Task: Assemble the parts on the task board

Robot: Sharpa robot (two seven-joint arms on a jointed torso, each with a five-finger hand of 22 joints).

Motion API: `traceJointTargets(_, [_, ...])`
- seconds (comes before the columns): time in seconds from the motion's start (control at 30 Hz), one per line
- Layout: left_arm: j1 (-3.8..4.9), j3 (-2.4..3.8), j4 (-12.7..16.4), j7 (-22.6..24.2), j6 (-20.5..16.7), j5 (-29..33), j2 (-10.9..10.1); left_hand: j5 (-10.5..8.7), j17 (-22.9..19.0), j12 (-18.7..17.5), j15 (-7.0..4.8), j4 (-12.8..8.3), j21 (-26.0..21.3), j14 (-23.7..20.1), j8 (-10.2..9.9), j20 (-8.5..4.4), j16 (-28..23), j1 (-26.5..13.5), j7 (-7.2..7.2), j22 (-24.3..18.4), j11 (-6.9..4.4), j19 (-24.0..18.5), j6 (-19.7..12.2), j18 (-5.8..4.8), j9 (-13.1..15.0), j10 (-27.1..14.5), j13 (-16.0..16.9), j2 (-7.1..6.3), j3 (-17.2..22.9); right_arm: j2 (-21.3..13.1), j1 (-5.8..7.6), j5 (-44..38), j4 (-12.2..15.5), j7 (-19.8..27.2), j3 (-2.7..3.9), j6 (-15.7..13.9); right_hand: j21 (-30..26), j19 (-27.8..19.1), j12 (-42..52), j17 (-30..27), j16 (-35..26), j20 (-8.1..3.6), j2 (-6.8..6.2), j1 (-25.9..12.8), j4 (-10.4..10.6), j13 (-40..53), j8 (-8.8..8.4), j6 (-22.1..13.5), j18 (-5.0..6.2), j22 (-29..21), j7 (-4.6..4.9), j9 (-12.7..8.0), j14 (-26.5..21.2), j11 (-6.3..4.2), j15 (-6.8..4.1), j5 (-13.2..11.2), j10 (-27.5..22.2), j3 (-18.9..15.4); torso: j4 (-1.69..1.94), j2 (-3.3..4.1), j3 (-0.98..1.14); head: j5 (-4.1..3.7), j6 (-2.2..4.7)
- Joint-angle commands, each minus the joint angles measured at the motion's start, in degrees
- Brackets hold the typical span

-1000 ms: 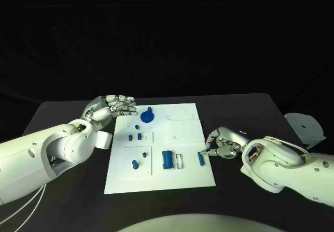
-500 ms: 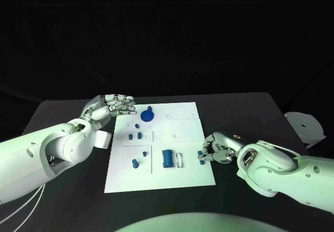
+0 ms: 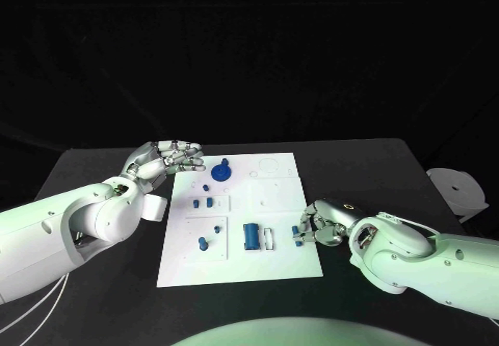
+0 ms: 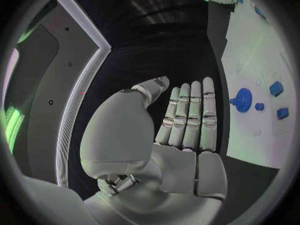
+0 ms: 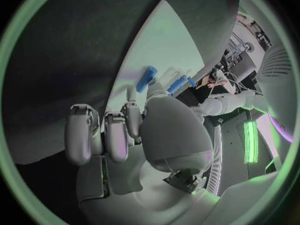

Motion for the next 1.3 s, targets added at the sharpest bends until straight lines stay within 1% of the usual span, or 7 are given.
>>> traceJointTargets(0.03, [-0.03,0.03,0.2,0.3,0.9,0.3,0.0,0.18,0.0,-0.3,0.18,0.1,-0.1,0.0,-0.3,0.21,-0.3,-0.2,0.22,0.0,0.18,0.1,0.0,0.07,-0.1,0.1,0.0,0.44,0.0,0.2,-0.34,-2.3,-0.5,-1.3,-0.09,2.4,-0.1,1.2,0.0,3.3,-0.2,0.48,0.16,0.7,0.0,-6.0,-0.22,0.3,0.38,11.7,0.08,-0.1,3.5,-0.08,0.39,0.3,-0.2,-0.4,-0.04,0.0,0.0,0.04,-0.05])
traceJointTargets(0.33, [-0.03,0.03,0.2,0.3,0.9,0.3,-0.1,0.18,0.0,-0.3,0.18,0.1,-0.1,0.0,-0.3,0.21,-0.3,-0.2,0.22,0.0,0.18,0.1,0.0,0.07,-0.1,0.1,0.0,0.44,0.0,0.9,-0.66,-3.9,-0.8,-1.9,-0.11,3.3,0.0,1.2,0.1,3.4,-0.2,0.43,0.13,2.1,-0.2,-5.8,-0.24,1.1,0.36,11.7,-0.23,-0.1,3.5,-0.32,0.22,0.2,0.0,-0.4,-0.11,0.01,0.03,0.05,-0.02])
traceJointTargets(0.67, [-0.03,0.03,0.2,0.2,1.0,0.3,-0.1,0.18,0.0,-0.3,0.18,0.1,-0.1,0.0,-0.3,0.21,-0.3,-0.2,0.22,0.0,0.18,0.1,0.0,0.07,-0.1,0.1,0.0,0.44,0.0,1.4,-0.92,-5.1,-0.7,-2.4,-0.14,4.2,0.4,1.5,-0.1,3.7,-0.2,-0.23,0.76,10.4,-1.3,-5.6,-1.4,2.4,0.25,11.9,-1.0,-0.7,3.6,-1.06,-0.44,-2.1,0.0,4.4,-0.11,0.01,0.01,0.04,-0.07])
traceJointTargets(0.87, [-0.03,0.03,0.2,0.1,1.0,0.3,-0.2,0.18,0.0,-0.3,0.18,0.1,-0.1,0.0,-0.3,0.21,-0.3,-0.2,0.22,0.0,0.18,0.1,0.0,0.07,-0.1,0.1,0.0,0.44,0.0,1.2,-0.96,-5.8,-0.7,-2.6,-0.14,4.3,0.3,1.5,-0.2,3.8,-0.2,-0.38,0.07,12.5,-1.1,-5.6,-1.87,2.9,0.24,11.9,-1.2,-0.9,3.7,-1.25,-0.62,-3.5,-0.1,7.7,-0.08,-0.01,0.04,0.07,-0.08])
traceJointTargets(0.93, [-0.03,0.03,0.2,0.1,1.0,0.3,-0.2,0.18,0.0,-0.3,0.18,0.1,-0.1,0.0,-0.3,0.21,-0.3,-0.2,0.22,0.0,0.18,0.1,0.0,0.07,-0.1,0.1,0.0,0.44,0.0,1.1,-0.96,-6.2,-0.6,-2.4,-0.14,4.3,-0.3,1.3,-0.6,3.4,-0.4,-0.32,-1.23,12.4,-0.2,-5.8,-2.24,3.0,0.33,11.8,-1.02,-1.1,3.6,-1.02,-0.48,-5.7,-0.3,9.6,-0.08,-0.02,0.06,0.09,-0.1])
traceJointTargets(1.07, [-0.03,0.02,0.1,0.0,1.0,0.3,-0.2,0.18,0.0,-0.3,0.18,0.1,-0.1,0.0,-0.3,0.21,-0.3,-0.2,0.22,0.0,0.18,0.1,0.0,0.07,-0.1,0.1,0.0,0.44,0.0,1.0,-0.97,-6.6,-0.6,-1.6,-0.14,3.9,-0.6,1.2,-0.9,3.3,-0.5,-0.12,-2.85,10.0,0.2,-6.0,-2.55,2.9,0.38,11.7,-0.58,-1.1,3.5,-0.73,-0.21,-6.0,-0.4,10.6,-0.18,0.02,0.08,0.03,-0.01])
traceJointTargets(1.3, [-0.03,0.02,0.1,0.0,1.0,0.3,-0.2,0.18,0.1,-0.3,0.19,0.1,-0.3,-0.1,-0.4,0.24,-0.4,-0.2,0.24,-0.1,0.19,0.1,0.0,0.08,-0.1,0.1,0.0,0.44,0.0,1.0,-0.97,-6.8,-0.5,-1.0,-0.14,3.5,-0.3,1.4,-0.9,3.4,-0.5,-0.06,-3.0,9.6,0.1,-6.0,-2.61,3.1,0.32,11.8,-0.68,-1.1,3.6,-0.8,-0.21,-6.4,-0.4,12.1,-0.09,0.04,0.11,-0.09,-0.06])
